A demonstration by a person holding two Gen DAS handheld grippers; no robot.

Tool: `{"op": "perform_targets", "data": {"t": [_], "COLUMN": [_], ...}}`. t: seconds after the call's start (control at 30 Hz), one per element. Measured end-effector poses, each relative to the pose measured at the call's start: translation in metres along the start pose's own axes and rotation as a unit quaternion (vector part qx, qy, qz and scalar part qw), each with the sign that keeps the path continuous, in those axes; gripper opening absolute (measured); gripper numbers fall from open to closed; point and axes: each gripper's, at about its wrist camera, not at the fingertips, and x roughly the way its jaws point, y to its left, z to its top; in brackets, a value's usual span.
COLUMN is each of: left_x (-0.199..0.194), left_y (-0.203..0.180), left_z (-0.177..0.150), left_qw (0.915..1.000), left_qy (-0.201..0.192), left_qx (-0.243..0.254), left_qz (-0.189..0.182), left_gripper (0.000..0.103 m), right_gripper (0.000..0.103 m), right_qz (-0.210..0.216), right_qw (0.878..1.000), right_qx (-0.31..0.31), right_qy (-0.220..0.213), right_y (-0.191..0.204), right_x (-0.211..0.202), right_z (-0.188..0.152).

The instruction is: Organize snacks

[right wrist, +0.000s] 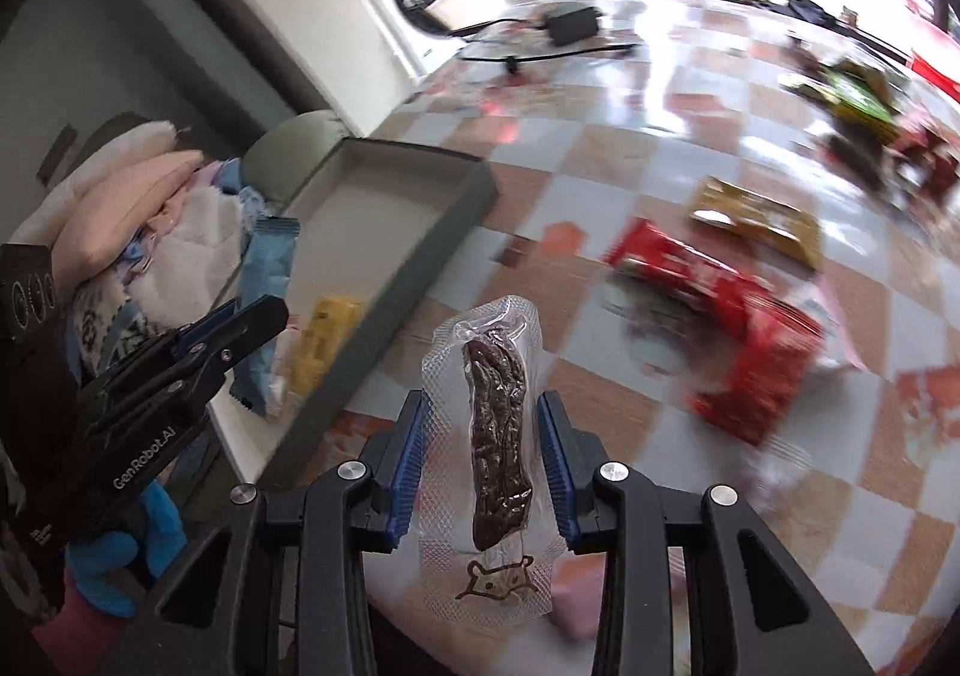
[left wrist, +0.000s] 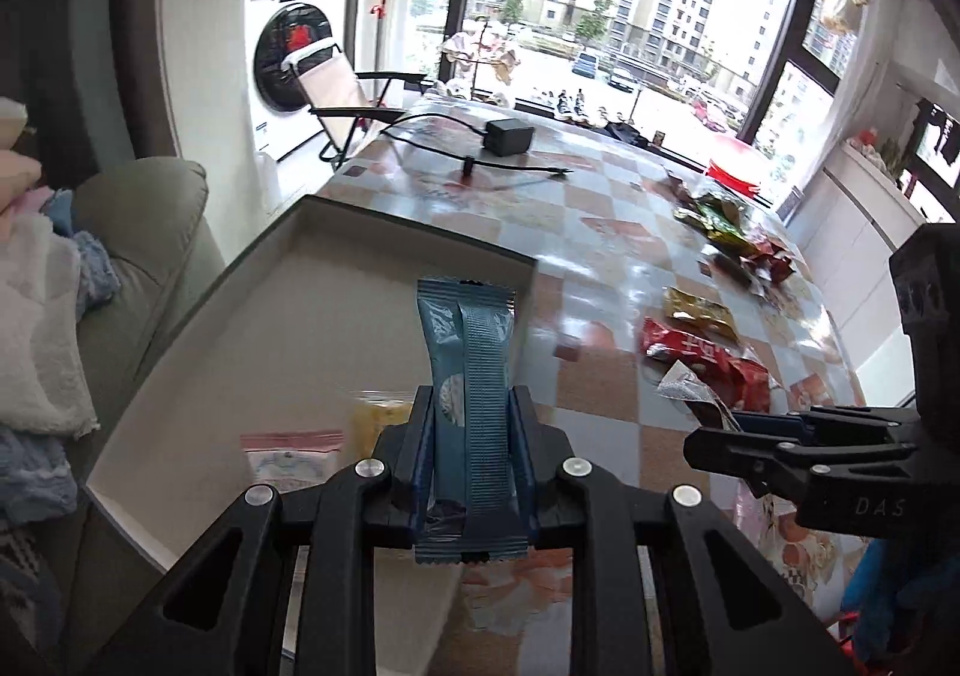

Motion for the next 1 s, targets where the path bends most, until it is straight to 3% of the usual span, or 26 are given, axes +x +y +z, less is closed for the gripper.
{"op": "perform_targets", "data": {"t": [0.23,0.5,0.53,0.57,0.6,0.63,0.7,0.87,1.0], "left_x": [0.009,0.027,0.031,0.033,0.035,0.036,0.034,0.026,0.010], "left_y": [0.062,0.083,0.083,0.084,0.085,0.086,0.086,0.071,0.032], "left_z": [-0.008,-0.018,-0.019,-0.020,-0.022,-0.023,-0.026,-0.024,-0.022], "left_qw": [0.9983,0.9970,0.9968,0.9964,0.9960,0.9957,0.9956,0.9976,0.9996], "left_qy": [0.010,0.029,0.034,0.038,0.041,0.041,0.035,0.015,-0.023], "left_qx": [-0.056,-0.069,-0.069,-0.070,-0.073,-0.077,-0.082,-0.062,-0.014], "left_qz": [0.016,0.018,0.024,0.028,0.031,0.031,0.026,0.029,0.012], "left_gripper": [0.025,0.027,0.035,0.049,0.057,0.068,0.071,0.075,0.079], "right_gripper": [0.038,0.038,0.045,0.048,0.058,0.076,0.088,0.088,0.088], "right_qz": [0.011,0.008,0.005,0.001,-0.004,-0.008,-0.017,-0.076,-0.127], "right_qw": [0.999,0.998,0.998,0.998,0.998,0.998,0.999,0.996,0.992], "right_qx": [-0.048,-0.059,-0.058,-0.056,-0.052,-0.046,-0.042,-0.051,-0.012], "right_qy": [0.009,0.021,0.025,0.029,0.033,0.036,0.028,0.005,0.005], "right_y": [0.061,0.094,0.094,0.093,0.092,0.089,0.083,0.057,0.007], "right_x": [0.043,0.082,0.086,0.089,0.092,0.093,0.090,0.070,0.056], "right_z": [0.040,0.059,0.060,0.062,0.062,0.063,0.061,0.061,0.063]}}
